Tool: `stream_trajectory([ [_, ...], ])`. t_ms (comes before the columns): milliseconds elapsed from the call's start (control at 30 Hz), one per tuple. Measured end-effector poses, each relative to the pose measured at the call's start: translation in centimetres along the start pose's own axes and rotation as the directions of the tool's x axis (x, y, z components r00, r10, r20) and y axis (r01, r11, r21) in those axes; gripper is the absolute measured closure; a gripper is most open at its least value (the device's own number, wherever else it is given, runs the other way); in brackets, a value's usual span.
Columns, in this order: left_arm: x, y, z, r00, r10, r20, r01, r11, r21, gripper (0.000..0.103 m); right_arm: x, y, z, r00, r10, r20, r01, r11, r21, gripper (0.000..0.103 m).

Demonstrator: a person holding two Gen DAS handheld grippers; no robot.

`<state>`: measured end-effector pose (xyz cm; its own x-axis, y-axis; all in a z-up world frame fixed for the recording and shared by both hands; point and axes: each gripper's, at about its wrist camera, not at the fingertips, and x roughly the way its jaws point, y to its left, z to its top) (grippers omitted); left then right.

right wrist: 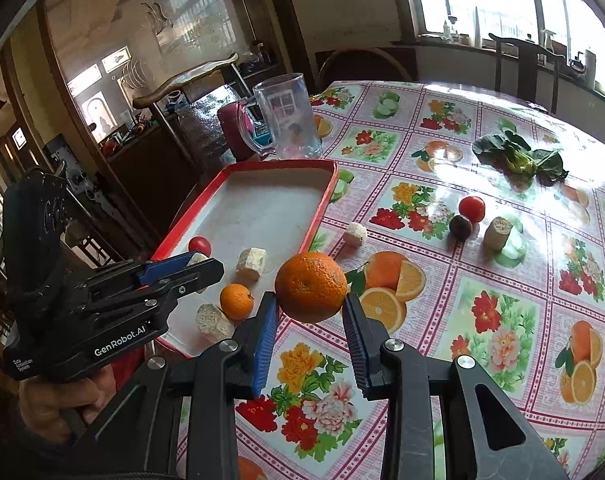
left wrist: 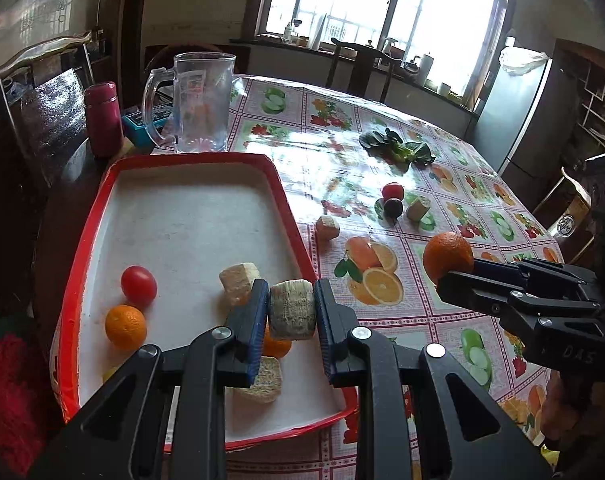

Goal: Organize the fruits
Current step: 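Carry tan cylinder in left tool while right tool carries orange over tray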

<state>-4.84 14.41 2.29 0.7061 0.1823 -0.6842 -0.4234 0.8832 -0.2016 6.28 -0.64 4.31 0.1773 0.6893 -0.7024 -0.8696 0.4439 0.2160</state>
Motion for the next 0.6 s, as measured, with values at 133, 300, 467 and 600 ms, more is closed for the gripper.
stream_trajectory([
  [133,0.0,1.1,-0.1,1.0,0.004,-0.001,-0.004,1.0,-0.018,0.082,0.6,0.7,0.2,1.0,0.005,-0.009,-0.006,1.0,-0.011,0.07],
  [300,0.0,2.3,-0.2,1.0,0.011,0.0,-0.011,0.999,-0.036,0.082,1.5,1.6,0.5,1.0,0.014,-0.021,-0.014,1.0,-0.023,0.07],
  [467,0.0,3.8,-0.2,1.0,0.023,0.0,-0.023,0.998,-0.06,0.082,2.6,2.4,1.0,0.999,0.025,-0.033,-0.026,0.999,-0.038,0.07],
  [600,0.0,5.3,0.2,0.999,0.033,0.001,-0.033,0.996,-0.079,0.082,3.8,3.0,1.7,0.999,0.032,-0.043,-0.034,0.998,-0.048,0.07],
])
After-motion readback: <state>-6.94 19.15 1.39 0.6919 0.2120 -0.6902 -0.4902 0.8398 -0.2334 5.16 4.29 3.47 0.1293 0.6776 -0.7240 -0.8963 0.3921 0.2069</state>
